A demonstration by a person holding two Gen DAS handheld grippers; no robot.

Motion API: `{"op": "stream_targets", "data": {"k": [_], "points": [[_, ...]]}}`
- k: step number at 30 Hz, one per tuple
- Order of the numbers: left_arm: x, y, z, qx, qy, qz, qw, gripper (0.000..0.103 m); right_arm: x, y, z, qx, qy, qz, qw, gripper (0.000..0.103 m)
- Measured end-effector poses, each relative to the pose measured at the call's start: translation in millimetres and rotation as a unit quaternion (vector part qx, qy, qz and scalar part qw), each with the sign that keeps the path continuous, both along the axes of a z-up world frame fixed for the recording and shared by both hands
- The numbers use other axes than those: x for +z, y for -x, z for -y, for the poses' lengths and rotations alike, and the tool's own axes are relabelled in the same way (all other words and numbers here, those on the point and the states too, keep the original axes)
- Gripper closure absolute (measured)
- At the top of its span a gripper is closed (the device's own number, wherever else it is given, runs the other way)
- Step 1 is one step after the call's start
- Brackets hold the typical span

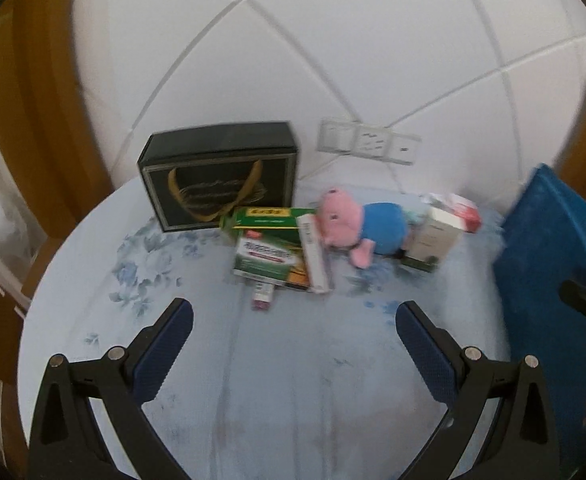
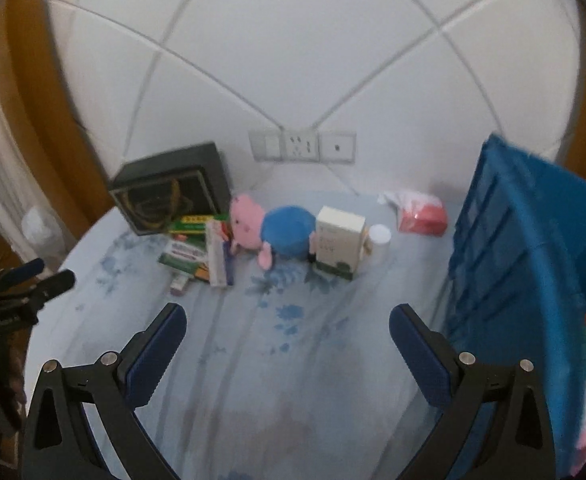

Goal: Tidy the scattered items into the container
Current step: 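Move both tools back toward the items on the bed, then grasp the white box with the right tool while the left tool grasps a white medicine box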

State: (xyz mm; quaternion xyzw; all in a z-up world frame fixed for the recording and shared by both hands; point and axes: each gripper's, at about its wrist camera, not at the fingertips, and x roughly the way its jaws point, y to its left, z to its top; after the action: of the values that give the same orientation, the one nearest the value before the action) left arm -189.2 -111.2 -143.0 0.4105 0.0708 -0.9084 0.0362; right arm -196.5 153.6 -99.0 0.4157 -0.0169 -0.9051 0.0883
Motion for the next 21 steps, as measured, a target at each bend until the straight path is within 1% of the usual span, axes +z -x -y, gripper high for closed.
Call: {"op": "stream_targets", "data": {"k": [4, 6, 10, 12, 13, 15, 19, 21], "points": [[-38, 37, 27, 0.012, -0.008, 0.007, 0.9999, 0.0, -39, 37, 0, -0.025, -0.003, 0.005, 1.0, 0.0], [-57, 57, 40, 0.018, -0.013, 0.01, 0.9997, 0.0, -63, 59, -5, -0.044, 0.005, 0.007, 0.999, 0.0], [-94, 95, 56, 0.011, -0.027, 0.012, 0.9995, 0.0, -107, 94, -17, -0.088, 0.024, 0.017, 0.996, 0.0], [-116, 116, 60, 0.007, -0.026, 0.026, 0.9993, 0.0, -126, 111, -19, -0.102, 0.025, 0.022, 0.994, 0.0], [-130, 127, 63, 0.006, -0.026, 0.033, 0.9991, 0.0, -135, 119, -19, -0.106, 0.021, 0.023, 0.994, 0.0], [-148, 142, 67, 0.009, -0.033, 0.045, 0.9984, 0.0, -148, 133, -18, -0.109, 0.008, 0.022, 0.994, 0.0], [-192, 173, 83, 0.014, -0.084, 0.071, 0.9938, 0.0, -166, 156, -13, -0.104, -0.015, 0.016, 0.994, 0.0], [-214, 186, 89, 0.012, -0.121, 0.084, 0.989, 0.001, -172, 164, -11, -0.102, -0.023, 0.012, 0.994, 0.0]]}}
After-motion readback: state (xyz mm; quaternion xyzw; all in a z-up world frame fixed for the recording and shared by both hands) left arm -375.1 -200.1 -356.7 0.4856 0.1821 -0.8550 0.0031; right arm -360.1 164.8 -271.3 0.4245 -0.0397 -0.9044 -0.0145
